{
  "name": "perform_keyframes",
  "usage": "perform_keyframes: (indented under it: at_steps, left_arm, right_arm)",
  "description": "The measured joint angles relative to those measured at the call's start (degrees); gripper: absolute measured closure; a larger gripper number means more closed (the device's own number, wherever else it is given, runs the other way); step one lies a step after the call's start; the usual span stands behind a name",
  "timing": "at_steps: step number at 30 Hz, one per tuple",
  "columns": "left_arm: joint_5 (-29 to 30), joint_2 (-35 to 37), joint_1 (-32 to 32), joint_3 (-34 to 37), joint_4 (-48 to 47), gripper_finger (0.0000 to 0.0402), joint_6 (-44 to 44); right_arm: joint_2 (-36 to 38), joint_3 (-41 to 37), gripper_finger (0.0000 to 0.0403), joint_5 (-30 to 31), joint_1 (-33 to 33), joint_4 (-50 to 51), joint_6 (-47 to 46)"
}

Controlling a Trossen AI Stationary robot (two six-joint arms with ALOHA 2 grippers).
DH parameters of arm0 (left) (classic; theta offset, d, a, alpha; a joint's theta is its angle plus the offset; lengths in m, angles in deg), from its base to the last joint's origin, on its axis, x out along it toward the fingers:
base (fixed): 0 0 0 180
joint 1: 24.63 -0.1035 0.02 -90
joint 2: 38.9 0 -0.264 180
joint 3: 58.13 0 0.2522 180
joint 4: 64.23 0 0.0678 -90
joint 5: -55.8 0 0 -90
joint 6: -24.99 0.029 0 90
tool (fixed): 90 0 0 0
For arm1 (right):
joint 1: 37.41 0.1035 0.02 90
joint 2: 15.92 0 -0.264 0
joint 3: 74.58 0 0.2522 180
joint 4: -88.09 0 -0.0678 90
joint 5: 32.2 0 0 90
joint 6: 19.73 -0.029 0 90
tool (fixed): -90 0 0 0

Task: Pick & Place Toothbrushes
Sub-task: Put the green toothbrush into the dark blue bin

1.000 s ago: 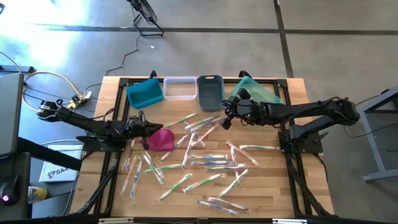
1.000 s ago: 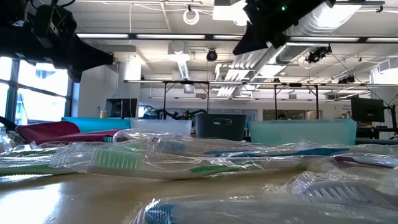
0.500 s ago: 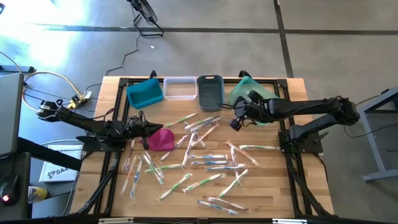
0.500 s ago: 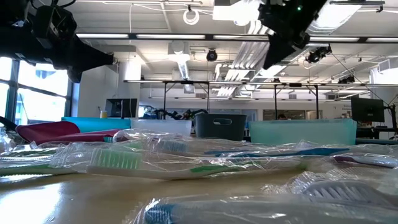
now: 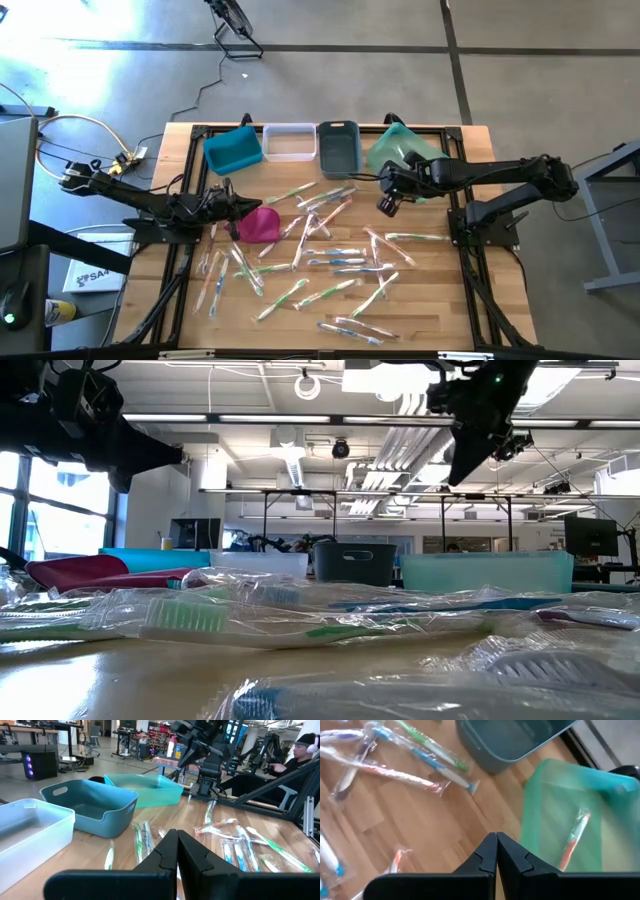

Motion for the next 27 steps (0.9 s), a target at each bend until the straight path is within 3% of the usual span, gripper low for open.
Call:
perform_keyframes:
  at_steps: [11, 27]
  left_arm:
    - [0.0, 0.0, 0.0, 0.0, 0.0, 0.0402, 0.0]
    - [0.0, 0.0, 0.0, 0.0, 0.0, 0.0402, 0.0]
  right_arm:
    - [0.0, 0.0, 0.04, -4.7, 0.0, 3.7, 0.0]
    - [0.0, -0.1, 0.04, -4.7, 0.0, 7.5, 0.0]
